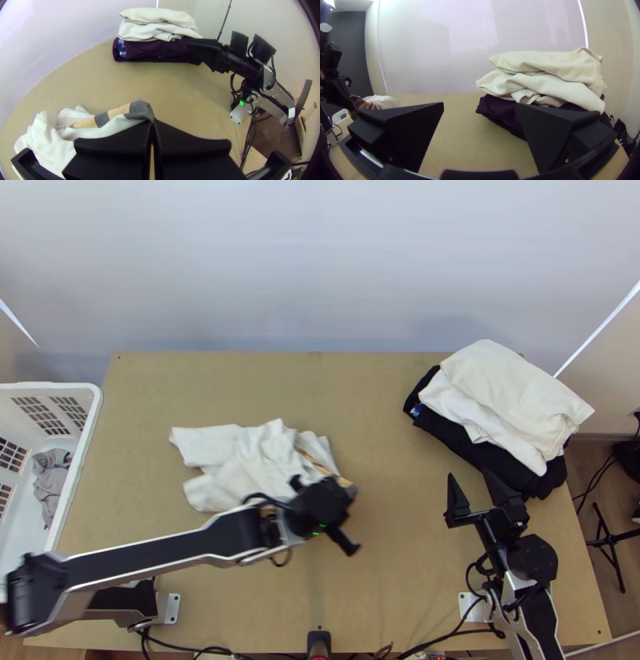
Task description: Fold the t-shirt
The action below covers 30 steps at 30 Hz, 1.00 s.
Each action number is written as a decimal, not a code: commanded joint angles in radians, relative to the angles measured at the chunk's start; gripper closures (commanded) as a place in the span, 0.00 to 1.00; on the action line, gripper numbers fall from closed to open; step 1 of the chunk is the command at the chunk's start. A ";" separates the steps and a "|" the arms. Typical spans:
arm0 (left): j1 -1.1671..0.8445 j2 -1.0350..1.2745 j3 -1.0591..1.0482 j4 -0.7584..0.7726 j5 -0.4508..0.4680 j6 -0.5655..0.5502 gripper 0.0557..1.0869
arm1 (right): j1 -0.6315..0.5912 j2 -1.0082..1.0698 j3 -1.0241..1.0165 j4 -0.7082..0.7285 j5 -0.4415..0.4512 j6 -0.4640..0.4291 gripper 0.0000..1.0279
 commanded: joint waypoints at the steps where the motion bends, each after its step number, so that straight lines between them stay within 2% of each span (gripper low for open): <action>1: -0.068 0.194 0.193 0.083 0.000 -0.030 0.54 | -0.001 0.000 0.000 0.000 0.000 -0.001 0.04; 3: -0.068 0.201 0.273 0.083 -0.001 -0.042 0.16 | -0.001 0.000 0.000 0.000 0.000 -0.001 0.04; 4: -0.064 0.198 0.308 0.079 -0.003 -0.044 0.05 | 0.001 0.000 0.000 0.000 0.000 -0.001 0.04; 9: 0.039 0.114 0.357 0.033 -0.003 -0.007 0.05 | -0.001 0.000 0.000 0.000 0.000 -0.001 0.04; 14: 0.271 0.042 0.366 -0.282 -0.001 0.022 0.05 | -0.001 0.000 0.000 0.000 0.000 -0.001 0.04; 16: 0.366 0.013 0.317 -0.375 -0.001 0.093 0.05 | -0.001 0.000 0.000 0.000 0.000 -0.001 0.04; 19: 0.509 -0.041 0.196 -0.438 0.003 0.186 0.05 | 0.001 0.000 0.000 0.000 0.000 -0.001 0.04; 20: 0.548 -0.056 0.159 -0.469 0.029 0.200 0.05 | -0.001 0.000 0.000 0.000 0.000 -0.001 0.04; 22: 0.614 -0.084 0.090 -0.558 0.146 0.235 0.05 | 0.001 0.000 0.000 0.000 0.000 -0.001 0.04; 24: 0.654 -0.118 0.007 -0.581 0.212 0.258 0.05 | -0.001 0.000 0.000 0.000 0.000 -0.001 0.04; 30: 0.662 -0.151 -0.140 -0.535 0.213 0.229 0.05 | -0.001 0.000 0.000 0.000 0.000 -0.001 0.04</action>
